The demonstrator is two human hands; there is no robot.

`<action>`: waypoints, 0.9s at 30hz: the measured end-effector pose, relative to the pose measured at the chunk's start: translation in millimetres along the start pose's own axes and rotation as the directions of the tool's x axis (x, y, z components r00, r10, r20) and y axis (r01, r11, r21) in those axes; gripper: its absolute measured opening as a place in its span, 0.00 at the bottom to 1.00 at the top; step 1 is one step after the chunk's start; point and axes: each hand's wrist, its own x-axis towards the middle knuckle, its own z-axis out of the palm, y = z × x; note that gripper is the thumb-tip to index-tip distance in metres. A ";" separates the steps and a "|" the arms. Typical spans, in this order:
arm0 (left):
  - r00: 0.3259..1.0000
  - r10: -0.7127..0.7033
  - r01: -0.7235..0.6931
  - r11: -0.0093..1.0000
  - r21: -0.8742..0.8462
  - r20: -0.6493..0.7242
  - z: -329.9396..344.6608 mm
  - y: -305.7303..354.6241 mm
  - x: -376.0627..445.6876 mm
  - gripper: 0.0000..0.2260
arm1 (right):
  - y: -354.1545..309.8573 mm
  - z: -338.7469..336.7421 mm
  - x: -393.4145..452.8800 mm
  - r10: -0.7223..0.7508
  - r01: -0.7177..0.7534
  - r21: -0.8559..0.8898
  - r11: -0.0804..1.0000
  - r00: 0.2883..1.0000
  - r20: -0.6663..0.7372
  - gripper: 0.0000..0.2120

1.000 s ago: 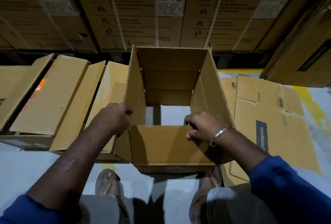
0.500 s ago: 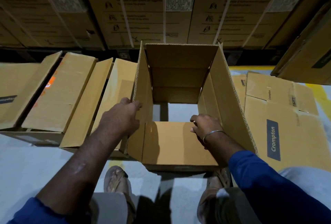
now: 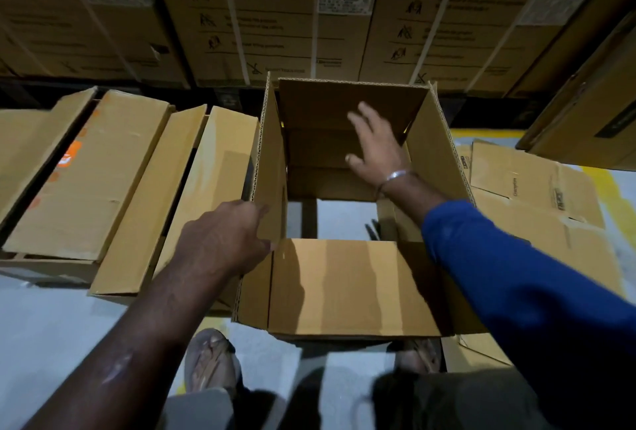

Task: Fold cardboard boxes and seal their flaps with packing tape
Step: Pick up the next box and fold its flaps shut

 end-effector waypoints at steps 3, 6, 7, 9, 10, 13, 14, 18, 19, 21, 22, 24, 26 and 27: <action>1.000 -0.011 0.012 0.999 -0.032 0.018 -1.0 -6.7 2.3 0.30 | 14.3 -18.9 56.5 0.066 -0.073 -0.126 0.989 0.996 -0.055 0.45; 0.999 -0.019 0.022 0.998 -0.065 0.040 -1.7 -12.9 6.9 0.30 | 35.9 -26.5 90.6 0.165 -0.164 -0.210 0.964 0.986 -0.009 0.44; 0.999 -0.020 0.024 0.997 -0.070 0.047 -1.9 -14.1 7.8 0.30 | 41.4 -25.5 92.5 0.189 -0.187 -0.223 0.957 0.982 -0.012 0.41; 0.999 -0.012 0.015 0.996 -0.083 0.048 -1.8 -15.6 8.9 0.30 | 46.8 -18.2 81.5 0.168 -0.184 -0.278 0.943 0.983 -0.079 0.29; 0.999 -0.008 0.011 0.996 -0.089 0.041 -2.0 -15.9 9.0 0.29 | 46.7 -12.5 70.6 0.133 -0.162 -0.315 0.935 0.985 -0.112 0.23; 0.999 -0.003 0.007 0.996 -0.094 0.033 -2.7 -14.7 9.2 0.29 | 42.6 12.3 30.5 0.027 -0.047 -0.390 0.920 0.998 -0.056 0.13; 1.000 -0.004 0.006 0.996 -0.087 0.031 -2.8 -13.7 8.8 0.28 | 42.3 23.1 18.8 0.013 -0.004 -0.406 0.914 1.000 0.020 0.12; 1.000 0.012 -0.011 0.999 -0.050 0.020 -2.6 -7.2 4.0 0.26 | 41.5 58.3 -11.4 0.058 0.041 -0.380 0.924 0.968 0.245 0.17; 1.000 0.023 -0.023 0.999 -0.036 0.017 -2.5 -5.3 1.9 0.26 | 40.7 62.2 -14.4 0.074 0.028 -0.355 0.935 0.960 0.269 0.18; 0.998 0.060 -0.059 0.998 -0.019 0.015 -0.9 -1.1 -2.2 0.28 | 38.7 65.0 -16.3 0.102 0.019 -0.341 0.940 0.937 0.335 0.23; 0.997 0.078 -0.078 0.997 -0.019 0.014 -0.1 1.4 -4.3 0.30 | 38.4 65.0 -16.4 0.120 0.017 -0.345 0.938 0.920 0.373 0.26; 0.994 0.105 -0.105 0.994 -0.024 0.005 2.6 6.0 -6.5 0.33 | 39.2 62.1 -16.6 0.151 0.010 -0.336 0.942 0.880 0.450 0.31; 0.992 0.123 -0.122 0.992 -0.033 0.014 7.7 11.9 -7.0 0.38 | 39.1 54.6 -17.9 0.157 -0.018 -0.273 0.962 0.853 0.497 0.33; 0.991 0.134 -0.132 0.990 -0.049 0.032 11.0 15.9 -7.5 0.41 | 37.6 48.1 -19.3 0.151 -0.033 -0.230 0.973 0.842 0.518 0.33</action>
